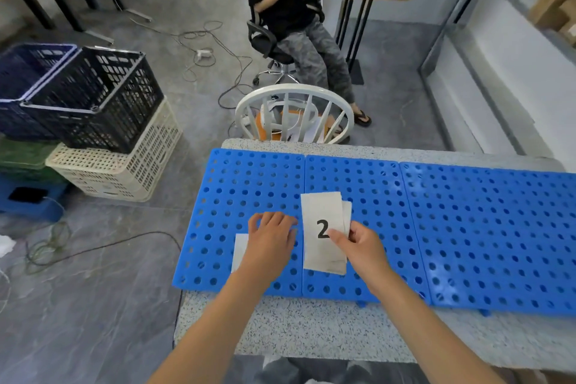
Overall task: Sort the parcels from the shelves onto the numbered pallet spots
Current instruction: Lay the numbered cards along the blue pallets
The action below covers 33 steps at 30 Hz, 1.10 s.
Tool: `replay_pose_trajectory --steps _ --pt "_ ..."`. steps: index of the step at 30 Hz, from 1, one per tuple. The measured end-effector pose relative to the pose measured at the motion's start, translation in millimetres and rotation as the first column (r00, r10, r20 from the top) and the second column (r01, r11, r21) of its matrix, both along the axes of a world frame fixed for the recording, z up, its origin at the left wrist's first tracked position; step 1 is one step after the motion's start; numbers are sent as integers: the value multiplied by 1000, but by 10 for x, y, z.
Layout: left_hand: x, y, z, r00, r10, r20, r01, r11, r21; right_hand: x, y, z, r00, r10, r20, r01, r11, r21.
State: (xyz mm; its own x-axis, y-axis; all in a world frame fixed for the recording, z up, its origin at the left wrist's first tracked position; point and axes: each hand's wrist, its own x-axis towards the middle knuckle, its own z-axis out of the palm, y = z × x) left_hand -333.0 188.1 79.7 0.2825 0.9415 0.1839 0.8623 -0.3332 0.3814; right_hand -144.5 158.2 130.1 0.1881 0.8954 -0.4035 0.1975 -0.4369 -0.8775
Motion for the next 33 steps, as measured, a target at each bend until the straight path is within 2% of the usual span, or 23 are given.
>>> replay_pose_trajectory --steps 3,4,7,10,16,21,26,33 --pt "324 -9 186 999 -38 14 37 997 71 219 -84 12 999 -32 -9 32 999 17" --pt "419 -26 247 998 -52 24 50 998 45 301 -107 23 999 -43 -9 43 999 21" --pt "648 -66 357 995 -49 89 63 984 -164 541 -170 51 997 -76 -23 77 996 42" --pt "851 -137 422 988 29 152 21 948 -318 759 -221 69 997 -73 -39 74 996 44" --pt "1273 -179 465 959 189 213 -56 858 -511 1272 -260 77 992 -89 -87 94 994 48" --pt "1444 -186 335 872 359 332 -58 751 -658 1766 -259 133 990 -99 -97 106 992 69" --pt "1625 -232 66 868 440 231 -139 662 -737 2276 -269 118 987 -103 -120 112 991 73" --pt "2032 -271 -391 905 420 69 -201 565 -801 2612 -349 -133 994 -77 -71 75 997 -22"
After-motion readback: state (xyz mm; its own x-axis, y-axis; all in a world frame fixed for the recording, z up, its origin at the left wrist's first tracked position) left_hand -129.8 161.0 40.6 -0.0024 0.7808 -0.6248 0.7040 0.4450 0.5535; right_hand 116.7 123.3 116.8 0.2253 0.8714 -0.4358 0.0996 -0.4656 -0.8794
